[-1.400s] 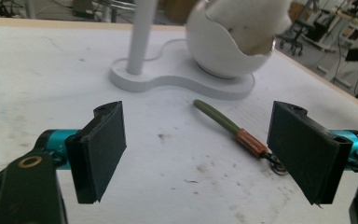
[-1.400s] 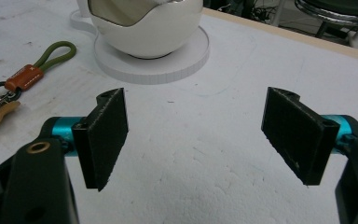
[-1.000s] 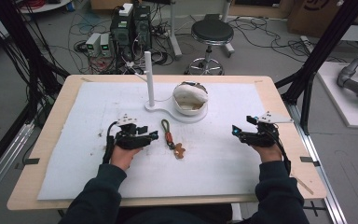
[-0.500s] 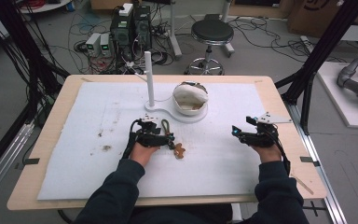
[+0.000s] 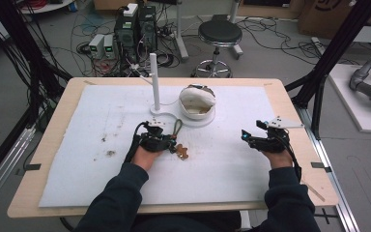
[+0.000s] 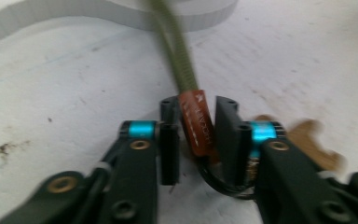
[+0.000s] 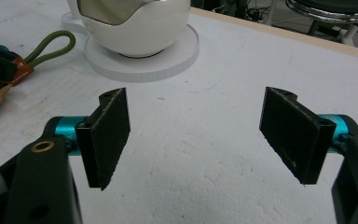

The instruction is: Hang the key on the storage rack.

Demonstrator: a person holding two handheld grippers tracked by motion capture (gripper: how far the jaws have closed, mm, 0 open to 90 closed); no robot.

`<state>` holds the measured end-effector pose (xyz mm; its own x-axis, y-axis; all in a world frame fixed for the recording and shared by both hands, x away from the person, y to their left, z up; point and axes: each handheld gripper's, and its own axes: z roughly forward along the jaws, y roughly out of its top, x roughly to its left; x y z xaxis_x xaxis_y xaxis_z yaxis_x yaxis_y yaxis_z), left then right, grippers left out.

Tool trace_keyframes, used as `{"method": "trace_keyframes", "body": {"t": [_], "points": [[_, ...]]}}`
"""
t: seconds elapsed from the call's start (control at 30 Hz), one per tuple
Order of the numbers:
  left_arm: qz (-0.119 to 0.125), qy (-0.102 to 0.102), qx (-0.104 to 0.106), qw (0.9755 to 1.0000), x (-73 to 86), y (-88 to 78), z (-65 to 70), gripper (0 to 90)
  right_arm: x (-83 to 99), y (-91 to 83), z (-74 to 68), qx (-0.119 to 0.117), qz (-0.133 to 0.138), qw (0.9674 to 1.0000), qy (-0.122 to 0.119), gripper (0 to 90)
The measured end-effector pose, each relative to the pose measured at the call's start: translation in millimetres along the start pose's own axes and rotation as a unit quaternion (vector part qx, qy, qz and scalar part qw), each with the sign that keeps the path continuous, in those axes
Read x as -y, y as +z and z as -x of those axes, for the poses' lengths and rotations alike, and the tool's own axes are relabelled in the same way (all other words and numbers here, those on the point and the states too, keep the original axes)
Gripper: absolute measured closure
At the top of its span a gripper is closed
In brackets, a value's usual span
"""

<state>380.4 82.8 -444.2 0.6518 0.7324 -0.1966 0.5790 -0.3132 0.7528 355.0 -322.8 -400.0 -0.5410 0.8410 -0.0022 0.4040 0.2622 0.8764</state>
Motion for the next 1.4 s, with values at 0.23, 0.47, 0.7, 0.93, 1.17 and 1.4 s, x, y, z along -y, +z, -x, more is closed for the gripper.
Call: {"method": "trace_keyframes", "body": {"t": [0.23,0.47,0.7,0.93,1.17,1.4], "points": [[-0.011,-0.022,0.018,0.9995,8.4,-19.6,-21.2,77.2,0.8,-1.4,1.6,0.003,-0.001,1.0,0.001,24.9],[-0.037,-0.024,0.029,0.9986,17.3,-43.2,-48.6,77.2,0.6,-1.3,0.2,0.003,-0.003,1.0,0.0,25.1],[-0.036,0.053,-0.032,0.9974,18.9,-36.6,-35.7,53.5,0.6,-1.3,-0.3,0.003,-0.004,1.0,0.0,25.1],[-0.037,0.081,-0.055,0.9945,20.4,-36.3,-30.3,69.6,0.6,-1.5,-0.4,0.003,-0.003,1.0,0.002,25.1],[-0.02,0.08,-0.027,0.9962,19.2,-39.2,-28.9,76.7,0.7,-1.8,0.1,0.004,-0.003,1.0,-0.001,25.1],[0.048,0.056,-0.014,0.9972,14.3,-55.8,-31.7,77.0,0.8,-2.5,1.5,0.005,0.001,1.0,0.001,25.2]]}}
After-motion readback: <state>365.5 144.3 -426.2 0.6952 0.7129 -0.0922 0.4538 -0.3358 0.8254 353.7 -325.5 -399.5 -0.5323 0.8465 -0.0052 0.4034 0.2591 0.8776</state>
